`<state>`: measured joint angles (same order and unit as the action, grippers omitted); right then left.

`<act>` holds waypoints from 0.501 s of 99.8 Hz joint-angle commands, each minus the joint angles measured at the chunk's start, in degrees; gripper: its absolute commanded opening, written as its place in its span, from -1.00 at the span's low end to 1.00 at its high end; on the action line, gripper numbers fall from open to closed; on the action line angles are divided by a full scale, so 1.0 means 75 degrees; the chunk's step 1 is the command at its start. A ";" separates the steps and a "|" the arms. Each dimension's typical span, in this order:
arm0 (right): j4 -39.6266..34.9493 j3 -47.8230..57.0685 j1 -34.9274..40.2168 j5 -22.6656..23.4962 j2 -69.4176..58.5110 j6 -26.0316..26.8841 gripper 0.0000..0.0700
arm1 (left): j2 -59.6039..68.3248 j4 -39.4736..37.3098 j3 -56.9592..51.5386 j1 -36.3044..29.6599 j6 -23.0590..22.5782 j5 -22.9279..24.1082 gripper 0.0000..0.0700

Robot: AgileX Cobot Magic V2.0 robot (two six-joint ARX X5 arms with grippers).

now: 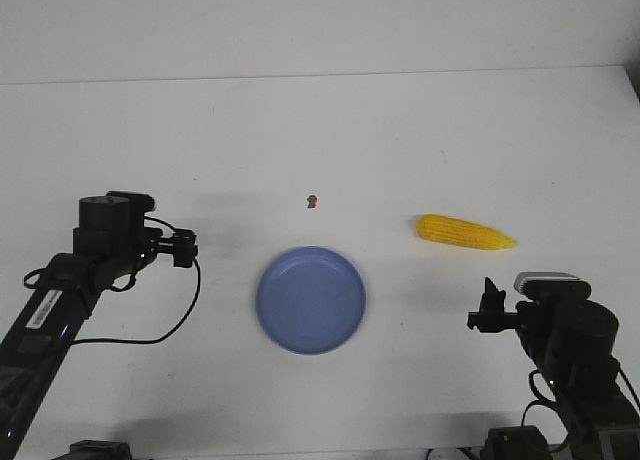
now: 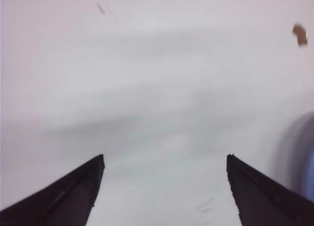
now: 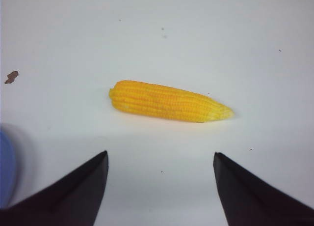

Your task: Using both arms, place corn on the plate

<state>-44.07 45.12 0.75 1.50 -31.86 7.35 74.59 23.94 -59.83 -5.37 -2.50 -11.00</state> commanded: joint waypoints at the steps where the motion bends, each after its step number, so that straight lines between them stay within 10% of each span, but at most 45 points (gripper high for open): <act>1: 0.0105 0.0111 0.0000 0.0003 -0.0009 0.0050 0.29 | -0.0230 0.0000 -0.0058 0.0050 -0.0449 -0.0017 0.47; 50: 0.0221 0.0481 0.0041 0.0224 -0.1941 -0.1996 0.30 | -0.0746 -0.0058 -0.0058 0.0134 -0.0364 -0.0023 0.47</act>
<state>-42.98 46.54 0.75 2.15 -42.28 -3.75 68.29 24.01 -59.83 -4.36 -5.21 -10.98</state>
